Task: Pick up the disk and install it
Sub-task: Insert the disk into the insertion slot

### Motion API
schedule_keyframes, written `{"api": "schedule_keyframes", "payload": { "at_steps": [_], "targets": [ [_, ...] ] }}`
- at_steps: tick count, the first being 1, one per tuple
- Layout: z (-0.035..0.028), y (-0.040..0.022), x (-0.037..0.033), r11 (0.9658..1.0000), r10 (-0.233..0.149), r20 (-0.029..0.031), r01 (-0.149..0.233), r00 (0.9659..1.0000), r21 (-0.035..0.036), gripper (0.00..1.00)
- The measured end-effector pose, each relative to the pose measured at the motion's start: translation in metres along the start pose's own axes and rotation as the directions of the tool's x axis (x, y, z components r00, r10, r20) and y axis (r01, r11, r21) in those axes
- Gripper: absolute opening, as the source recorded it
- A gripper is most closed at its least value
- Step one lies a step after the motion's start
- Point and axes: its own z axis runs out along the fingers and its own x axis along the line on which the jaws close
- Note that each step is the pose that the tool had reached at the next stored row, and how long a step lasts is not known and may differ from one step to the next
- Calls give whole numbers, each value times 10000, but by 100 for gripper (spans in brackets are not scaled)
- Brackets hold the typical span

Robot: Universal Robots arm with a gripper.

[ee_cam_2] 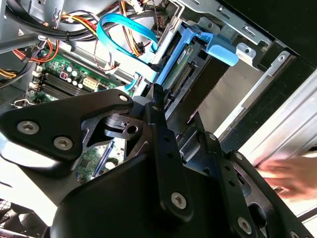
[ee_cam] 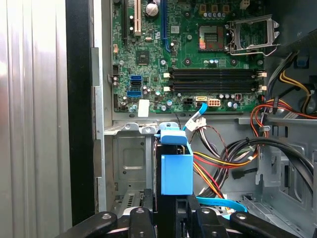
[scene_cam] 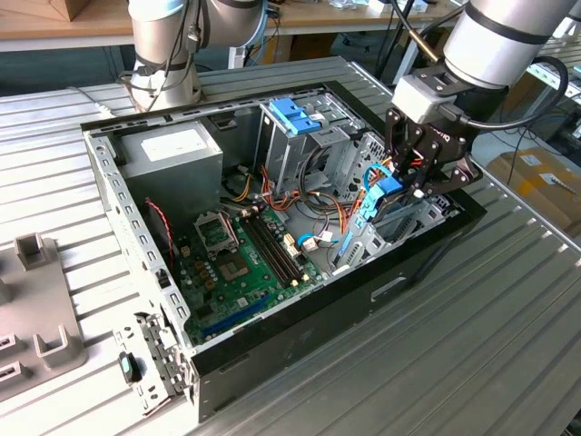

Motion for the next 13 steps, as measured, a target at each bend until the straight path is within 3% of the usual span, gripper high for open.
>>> {"api": "schedule_keyframes", "payload": {
  "at_steps": [4, 9, 13],
  "targets": [
    [1, 0, 0, 10000, 0, 0, 0, 10000, 0, 36],
    [2, 0, 0, 10000, 0, -1, 0, 10000, 0, 55],
    [42, -3, -1, 10000, 1, 0, -1, 10000, 0, 55]
  ]
}}
